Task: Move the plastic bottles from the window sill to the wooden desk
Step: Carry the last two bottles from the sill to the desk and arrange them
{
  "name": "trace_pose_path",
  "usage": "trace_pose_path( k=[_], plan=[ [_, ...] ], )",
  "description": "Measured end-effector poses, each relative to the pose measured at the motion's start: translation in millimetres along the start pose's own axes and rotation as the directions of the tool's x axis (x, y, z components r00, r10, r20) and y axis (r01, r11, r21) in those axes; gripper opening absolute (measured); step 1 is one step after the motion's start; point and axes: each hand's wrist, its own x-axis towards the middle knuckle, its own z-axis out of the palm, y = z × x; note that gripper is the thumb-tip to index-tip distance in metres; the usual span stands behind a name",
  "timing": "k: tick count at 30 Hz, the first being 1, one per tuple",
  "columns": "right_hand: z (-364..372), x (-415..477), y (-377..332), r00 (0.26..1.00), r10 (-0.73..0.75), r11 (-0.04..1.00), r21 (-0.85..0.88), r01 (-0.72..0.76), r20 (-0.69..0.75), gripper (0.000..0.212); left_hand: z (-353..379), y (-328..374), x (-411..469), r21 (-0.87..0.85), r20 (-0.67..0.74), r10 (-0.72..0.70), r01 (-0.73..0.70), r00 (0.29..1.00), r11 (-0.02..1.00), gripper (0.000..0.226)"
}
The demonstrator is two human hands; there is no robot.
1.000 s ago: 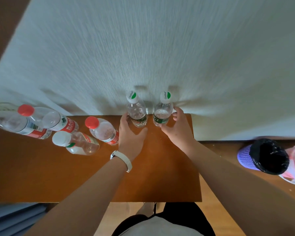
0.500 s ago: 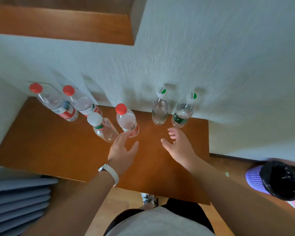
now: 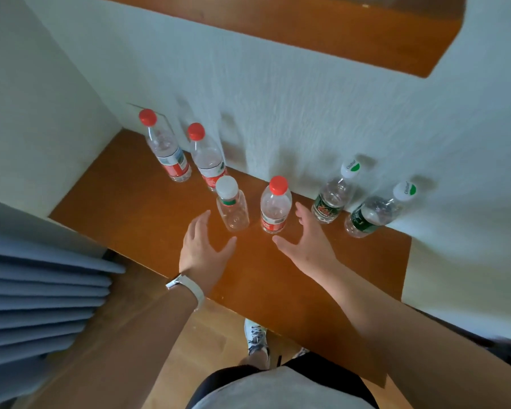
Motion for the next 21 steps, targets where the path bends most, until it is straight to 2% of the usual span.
trace_pose_path(
  k=[3,6,9,13,21],
  plan=[
    [4.0,12.8,-9.8,0.998,-0.054,0.998,0.031,0.055,-0.023,0.092,-3.4,2.4,16.7,0.002,0.056,0.001,-0.001,0.998,1.0,0.096],
    [5.6,21.9,-19.8,0.995,-0.075,0.991,0.106,0.082,-0.07,0.079,-4.7,7.0,32.7,-0.008,0.101,0.07,-0.07,0.992,0.998,0.102],
    [6.6,26.3,-26.8,0.99,-0.08,0.988,0.125,0.094,-0.112,0.075,-5.8,14.9,45.1,-0.066,0.124,0.13,-0.123,0.984,0.99,0.096],
    [7.6,31.8,-32.0,0.987,-0.066,0.988,0.131,0.086,-0.149,0.065,-6.9,26.9,56.5,-0.087,0.172,0.159,-0.146,0.972,0.985,0.076],
    [6.7,43.9,-33.8,0.959,0.024,0.992,0.129,0.013,-0.284,0.056,-6.0,44.5,75.3,-0.135,0.184,0.179,-0.155,0.967,0.979,0.069]
  ],
)
